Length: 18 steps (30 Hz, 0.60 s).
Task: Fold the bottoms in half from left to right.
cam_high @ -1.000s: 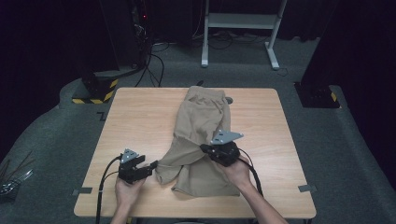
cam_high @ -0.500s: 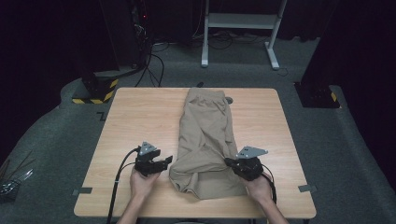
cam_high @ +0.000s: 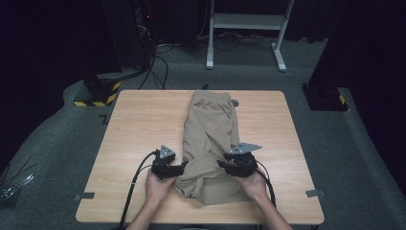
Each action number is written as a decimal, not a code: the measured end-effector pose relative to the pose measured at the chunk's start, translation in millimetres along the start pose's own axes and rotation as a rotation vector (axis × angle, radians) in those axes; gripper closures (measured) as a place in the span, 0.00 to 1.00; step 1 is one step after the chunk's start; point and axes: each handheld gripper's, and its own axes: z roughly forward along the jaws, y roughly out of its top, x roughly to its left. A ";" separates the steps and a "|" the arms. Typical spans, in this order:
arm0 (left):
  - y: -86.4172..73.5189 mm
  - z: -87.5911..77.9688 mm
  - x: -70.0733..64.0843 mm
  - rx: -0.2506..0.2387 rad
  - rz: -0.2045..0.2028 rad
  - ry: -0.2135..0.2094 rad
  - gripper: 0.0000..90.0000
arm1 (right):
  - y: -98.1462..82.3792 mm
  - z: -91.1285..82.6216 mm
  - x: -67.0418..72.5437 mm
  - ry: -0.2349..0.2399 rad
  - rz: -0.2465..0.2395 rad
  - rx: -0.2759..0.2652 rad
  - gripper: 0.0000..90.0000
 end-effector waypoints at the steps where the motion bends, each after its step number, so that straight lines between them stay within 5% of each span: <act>1: 0.0 0.0 -0.1 0.000 0.000 0.000 0.41 | 3.9 5.2 -1.0 0.004 0.007 0.012 0.64; 3: 0.0 0.0 -0.3 0.001 0.002 0.003 0.41 | 11.5 21.0 -4.3 0.030 0.019 0.048 0.76; 4: 0.0 0.1 -0.6 0.003 0.002 0.003 0.41 | 11.5 21.0 -4.3 0.030 0.019 0.048 0.76; 7: -0.1 0.1 -0.5 0.002 0.000 0.002 0.40 | 14.3 25.7 -2.4 0.040 -0.012 0.062 0.97; 9: 0.0 0.1 -0.3 0.002 0.001 0.003 0.40 | 14.7 22.3 -0.9 0.039 -0.021 0.058 0.98; 18: -0.1 0.4 -1.7 0.005 0.008 0.012 0.38 | 2.6 -54.7 8.0 0.057 -0.094 -0.077 0.98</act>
